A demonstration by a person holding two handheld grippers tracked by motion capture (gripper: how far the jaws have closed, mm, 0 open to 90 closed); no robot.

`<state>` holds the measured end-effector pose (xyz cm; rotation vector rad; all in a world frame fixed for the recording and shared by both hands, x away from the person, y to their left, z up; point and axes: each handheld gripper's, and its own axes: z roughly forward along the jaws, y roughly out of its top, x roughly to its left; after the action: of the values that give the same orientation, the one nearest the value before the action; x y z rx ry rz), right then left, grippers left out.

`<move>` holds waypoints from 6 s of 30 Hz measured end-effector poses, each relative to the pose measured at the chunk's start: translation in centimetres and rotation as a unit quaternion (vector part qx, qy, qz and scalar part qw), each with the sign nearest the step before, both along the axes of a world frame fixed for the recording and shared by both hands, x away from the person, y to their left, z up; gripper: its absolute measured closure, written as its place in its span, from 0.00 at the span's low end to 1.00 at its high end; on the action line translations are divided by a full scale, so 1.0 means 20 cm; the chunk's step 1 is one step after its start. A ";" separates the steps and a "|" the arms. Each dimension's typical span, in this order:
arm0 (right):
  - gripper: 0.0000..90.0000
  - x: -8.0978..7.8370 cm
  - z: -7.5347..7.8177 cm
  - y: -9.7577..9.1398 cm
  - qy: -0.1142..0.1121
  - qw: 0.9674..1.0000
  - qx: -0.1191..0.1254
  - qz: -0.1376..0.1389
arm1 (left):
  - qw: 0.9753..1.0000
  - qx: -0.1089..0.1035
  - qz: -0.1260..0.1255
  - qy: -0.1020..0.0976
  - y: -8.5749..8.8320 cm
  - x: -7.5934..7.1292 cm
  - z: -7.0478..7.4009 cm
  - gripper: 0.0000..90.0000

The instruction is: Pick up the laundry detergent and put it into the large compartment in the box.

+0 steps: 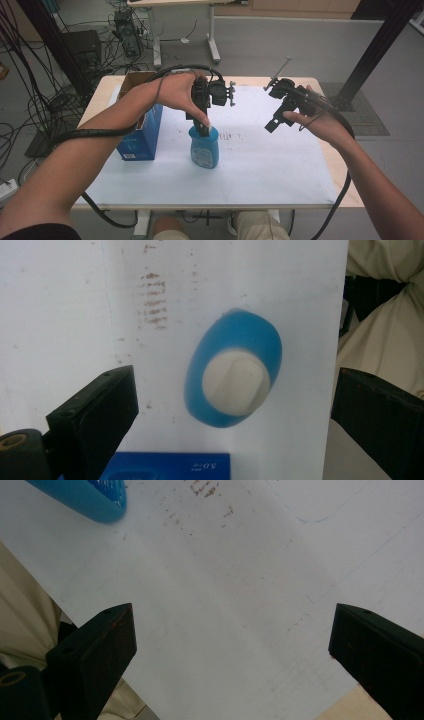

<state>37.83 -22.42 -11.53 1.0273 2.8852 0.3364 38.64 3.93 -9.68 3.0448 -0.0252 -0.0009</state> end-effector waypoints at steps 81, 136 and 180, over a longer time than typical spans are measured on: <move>0.06 0.04 -0.05 0.03 0.012 1.000 -0.001 -0.003 | 1.000 0.017 -0.023 -0.012 -0.04 -0.05 -0.32 0.06; 0.06 0.03 -0.04 0.05 0.009 1.000 -0.002 0.002 | 1.000 0.013 -0.023 -0.014 -0.02 -0.07 -0.31 0.07; 0.06 0.05 -0.06 0.03 0.013 1.000 0.000 -0.002 | 0.999 0.020 -0.031 -0.029 -0.04 -0.06 -0.35 0.21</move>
<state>38.76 -21.76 -12.77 1.0458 2.9054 0.3240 37.37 3.21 -16.63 3.0828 -0.1243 0.0826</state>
